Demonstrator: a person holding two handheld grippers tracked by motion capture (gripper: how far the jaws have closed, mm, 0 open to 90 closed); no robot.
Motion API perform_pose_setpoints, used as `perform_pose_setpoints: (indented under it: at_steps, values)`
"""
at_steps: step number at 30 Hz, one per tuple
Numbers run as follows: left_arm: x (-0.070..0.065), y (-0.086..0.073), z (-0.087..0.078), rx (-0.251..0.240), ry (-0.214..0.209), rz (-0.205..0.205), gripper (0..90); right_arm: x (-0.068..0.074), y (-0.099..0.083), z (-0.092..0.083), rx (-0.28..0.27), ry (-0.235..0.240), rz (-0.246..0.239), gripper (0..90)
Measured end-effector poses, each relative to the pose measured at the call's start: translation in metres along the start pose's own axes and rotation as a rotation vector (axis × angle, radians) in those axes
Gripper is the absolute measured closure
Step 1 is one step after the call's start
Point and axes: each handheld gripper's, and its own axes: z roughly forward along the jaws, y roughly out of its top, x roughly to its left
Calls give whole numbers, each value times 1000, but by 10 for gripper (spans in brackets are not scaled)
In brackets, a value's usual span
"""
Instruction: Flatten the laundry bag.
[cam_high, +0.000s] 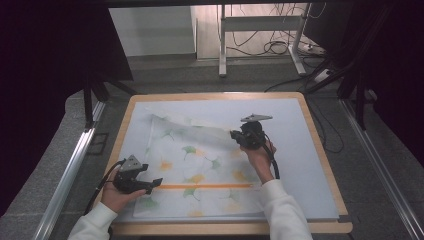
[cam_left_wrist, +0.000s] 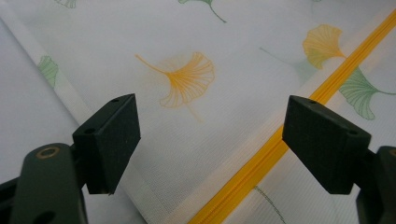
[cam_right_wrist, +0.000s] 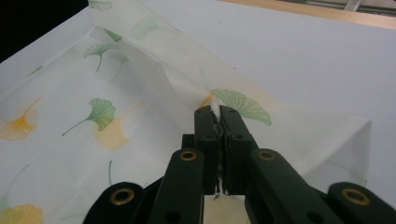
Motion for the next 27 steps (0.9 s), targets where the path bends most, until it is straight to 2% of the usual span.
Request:
perform_pose_setpoints:
  at_steps: [7, 9, 15, 20, 27]
  values:
    - [0, 0, 1, 0, -1, 2, 186, -6, 6, 3, 5, -16, -5, 861]
    - [1, 0, 1, 2, -3, 1, 186, -11, 8, 4, 5, -21, 13, 861]
    - [1, 0, 2, 2, -3, 2, 185, -21, 11, 9, 16, -38, 21, 861]
    - [1, 0, 1, 0, -1, -1, 186, -29, 9, 14, 31, -52, 42, 860]
    - [0, 0, 1, -1, 0, -2, 185, -39, 7, 14, 24, -68, 70, 861]
